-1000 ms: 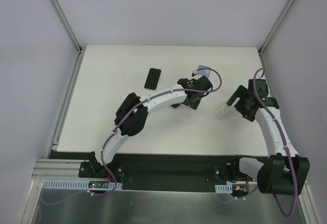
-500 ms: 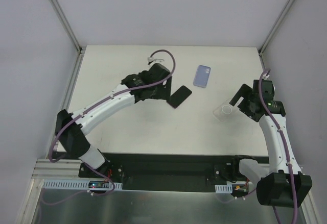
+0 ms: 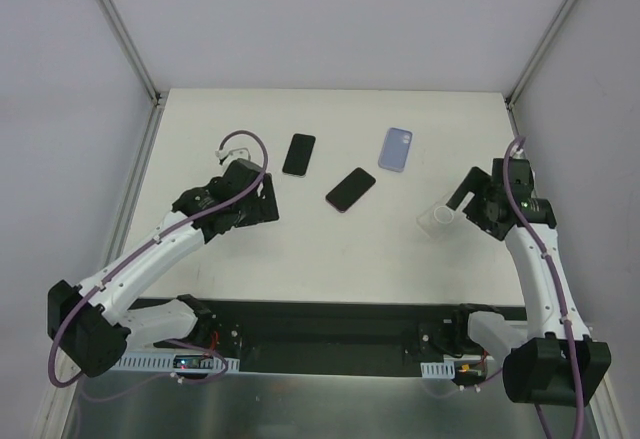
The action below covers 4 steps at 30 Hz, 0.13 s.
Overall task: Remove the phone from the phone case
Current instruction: Reset both arms
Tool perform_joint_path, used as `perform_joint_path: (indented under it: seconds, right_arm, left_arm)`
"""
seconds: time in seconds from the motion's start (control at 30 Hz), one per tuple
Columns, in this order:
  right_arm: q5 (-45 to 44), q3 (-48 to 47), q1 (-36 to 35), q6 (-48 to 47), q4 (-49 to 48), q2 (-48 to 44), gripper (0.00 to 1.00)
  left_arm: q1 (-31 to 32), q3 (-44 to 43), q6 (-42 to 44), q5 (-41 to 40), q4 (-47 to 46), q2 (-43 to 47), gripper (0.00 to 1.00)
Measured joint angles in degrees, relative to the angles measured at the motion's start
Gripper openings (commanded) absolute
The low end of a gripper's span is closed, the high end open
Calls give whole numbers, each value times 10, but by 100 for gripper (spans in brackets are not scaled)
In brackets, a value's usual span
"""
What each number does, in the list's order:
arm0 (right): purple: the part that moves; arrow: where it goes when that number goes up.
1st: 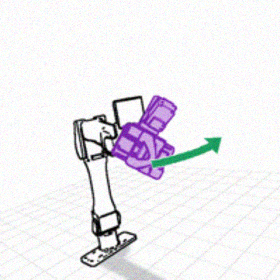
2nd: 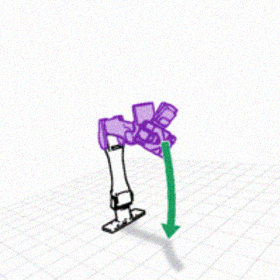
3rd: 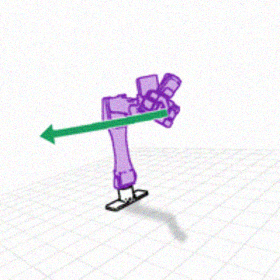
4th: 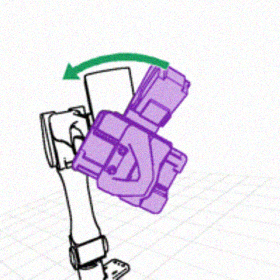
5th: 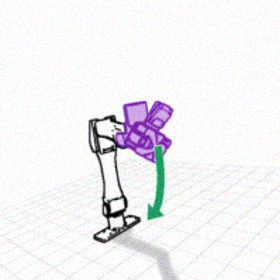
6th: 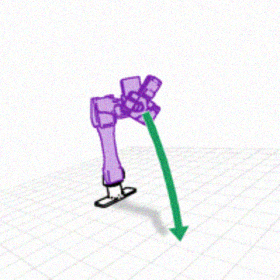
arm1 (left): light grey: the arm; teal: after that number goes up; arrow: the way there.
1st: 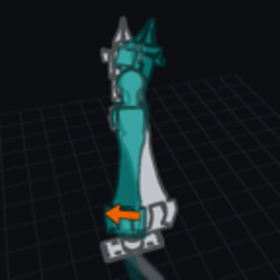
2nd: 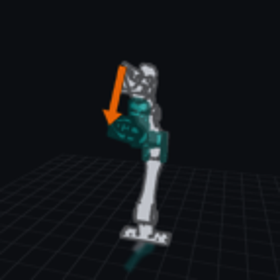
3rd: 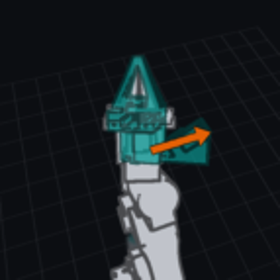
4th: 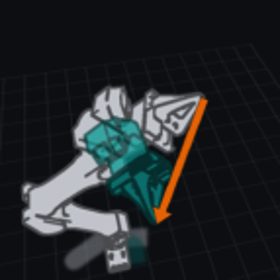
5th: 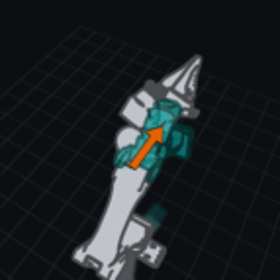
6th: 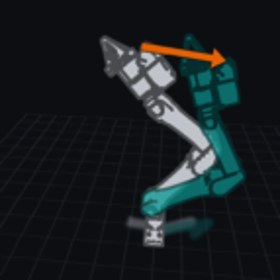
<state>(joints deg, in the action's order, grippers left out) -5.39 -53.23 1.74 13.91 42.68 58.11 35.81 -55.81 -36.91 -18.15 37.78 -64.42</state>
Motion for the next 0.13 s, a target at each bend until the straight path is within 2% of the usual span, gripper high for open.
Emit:
perform_joint_path:
  seconds: [0.13]
  right_arm:
    - [0, 2, -3, 0, 0, 0, 96]
  left_arm:
    - [-7, 12, -2, 3, -2, 8, 89]
